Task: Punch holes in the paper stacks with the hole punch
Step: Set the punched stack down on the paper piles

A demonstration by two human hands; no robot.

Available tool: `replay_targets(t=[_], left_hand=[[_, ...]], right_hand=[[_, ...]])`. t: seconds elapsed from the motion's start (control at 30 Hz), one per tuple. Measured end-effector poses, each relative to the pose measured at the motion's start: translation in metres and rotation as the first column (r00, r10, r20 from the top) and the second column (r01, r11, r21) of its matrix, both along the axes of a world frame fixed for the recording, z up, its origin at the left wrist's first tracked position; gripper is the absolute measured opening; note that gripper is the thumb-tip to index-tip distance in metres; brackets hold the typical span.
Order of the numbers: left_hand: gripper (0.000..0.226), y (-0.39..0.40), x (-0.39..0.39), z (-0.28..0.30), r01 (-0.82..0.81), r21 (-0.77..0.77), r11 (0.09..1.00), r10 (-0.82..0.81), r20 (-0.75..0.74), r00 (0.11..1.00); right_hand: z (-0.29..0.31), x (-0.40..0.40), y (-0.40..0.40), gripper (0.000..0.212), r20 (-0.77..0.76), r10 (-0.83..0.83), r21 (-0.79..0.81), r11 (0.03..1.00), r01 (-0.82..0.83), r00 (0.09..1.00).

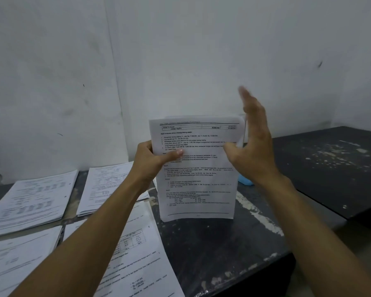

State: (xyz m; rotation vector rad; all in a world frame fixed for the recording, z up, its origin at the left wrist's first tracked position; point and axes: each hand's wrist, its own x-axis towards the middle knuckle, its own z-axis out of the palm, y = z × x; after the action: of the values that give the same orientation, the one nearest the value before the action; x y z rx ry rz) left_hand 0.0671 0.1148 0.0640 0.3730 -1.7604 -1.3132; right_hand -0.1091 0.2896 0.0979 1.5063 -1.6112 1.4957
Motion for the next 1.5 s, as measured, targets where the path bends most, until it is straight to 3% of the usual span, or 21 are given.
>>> replay_targets(t=[0.1,0.3,0.4,0.47,0.67,0.87,1.0,1.13,1.37,1.5], left_hand=[[0.045,0.0,0.0,0.007,0.003,-0.005,1.0,-0.003,-0.001,1.0],[0.044,0.002,0.001,0.01,0.01,-0.012,1.0,-0.01,-0.004,1.0],[0.04,0.003,0.003,0.008,0.026,-0.022,0.999,-0.026,-0.01,1.0],[0.04,0.003,0.003,0.007,0.014,-0.017,1.0,-0.014,-0.004,1.0],[0.039,0.005,-0.001,0.01,-0.008,-0.018,1.0,0.007,-0.012,1.0],[0.018,0.015,-0.014,0.027,-0.168,-0.094,0.981,0.156,-0.125,0.98],[0.021,0.02,-0.016,0.021,-0.168,-0.101,0.981,0.157,-0.109,0.982],[0.045,0.022,-0.016,-0.01,-0.153,0.005,0.988,0.153,0.013,0.988],[0.043,0.011,-0.012,-0.004,-0.074,-0.002,0.997,0.074,0.016,0.997],[0.044,0.011,-0.014,0.002,-0.053,-0.038,0.998,0.053,0.009,0.999]], right_hand=[[0.01,0.008,0.003,0.068,-0.083,-0.12,0.122,0.984,0.13,0.989],[0.007,0.012,-0.001,0.074,-0.175,-0.134,0.129,0.979,0.158,0.975],[-0.001,0.009,0.0,0.081,0.068,-0.011,-0.014,1.0,0.012,0.998],[-0.007,0.009,0.001,0.077,0.271,0.133,-0.054,0.991,-0.123,0.953],[-0.025,-0.004,-0.006,0.021,0.627,0.244,-0.057,0.961,-0.269,0.74],[-0.011,-0.003,-0.013,0.011,0.532,0.268,-0.155,0.963,-0.219,0.803],[-0.017,-0.009,-0.015,0.013,0.594,0.278,-0.172,0.961,-0.218,0.755],[-0.055,-0.011,-0.018,0.027,0.749,0.168,-0.014,0.971,-0.238,0.641],[-0.048,-0.023,-0.012,0.036,0.76,0.22,-0.124,0.973,-0.195,0.612],[-0.044,-0.013,-0.019,0.036,0.723,0.258,-0.032,0.939,-0.342,0.641]])
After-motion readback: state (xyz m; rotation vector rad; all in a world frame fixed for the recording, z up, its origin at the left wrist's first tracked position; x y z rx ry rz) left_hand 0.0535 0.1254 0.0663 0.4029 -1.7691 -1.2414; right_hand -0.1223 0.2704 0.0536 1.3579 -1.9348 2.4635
